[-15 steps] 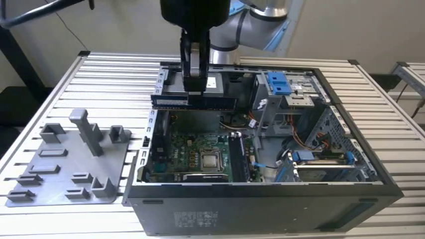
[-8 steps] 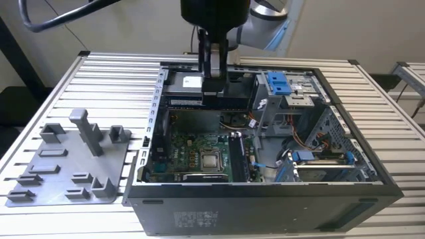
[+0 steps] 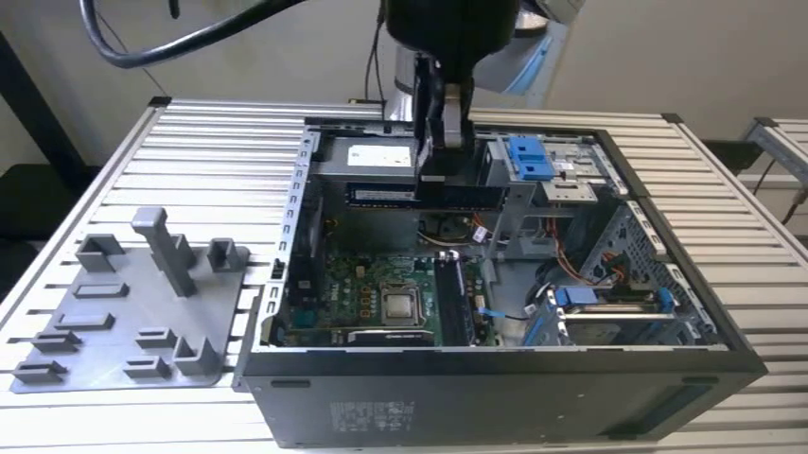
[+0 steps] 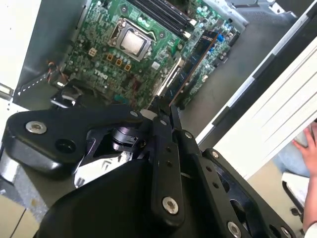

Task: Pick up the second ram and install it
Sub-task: 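Pick up the second ram and move it above second insertion slot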

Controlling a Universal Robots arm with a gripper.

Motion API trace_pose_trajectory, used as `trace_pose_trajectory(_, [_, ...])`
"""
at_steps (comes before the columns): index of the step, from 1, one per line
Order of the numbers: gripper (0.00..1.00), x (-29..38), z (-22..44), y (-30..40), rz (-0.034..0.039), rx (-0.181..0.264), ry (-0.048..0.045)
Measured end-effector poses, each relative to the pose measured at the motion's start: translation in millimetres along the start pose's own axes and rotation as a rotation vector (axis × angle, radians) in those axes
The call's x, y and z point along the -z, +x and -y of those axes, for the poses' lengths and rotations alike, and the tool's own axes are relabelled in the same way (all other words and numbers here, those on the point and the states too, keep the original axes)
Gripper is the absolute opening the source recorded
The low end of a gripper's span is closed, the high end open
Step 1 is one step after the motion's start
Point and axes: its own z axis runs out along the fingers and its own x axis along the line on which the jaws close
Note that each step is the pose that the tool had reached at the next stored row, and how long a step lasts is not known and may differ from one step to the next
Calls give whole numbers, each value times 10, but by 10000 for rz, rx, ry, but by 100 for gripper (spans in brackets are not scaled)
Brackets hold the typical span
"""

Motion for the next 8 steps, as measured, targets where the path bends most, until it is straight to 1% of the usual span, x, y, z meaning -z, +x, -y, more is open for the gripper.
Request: trace_pose_trajectory(8, [14, -2, 235, 2, -1, -1, 0])
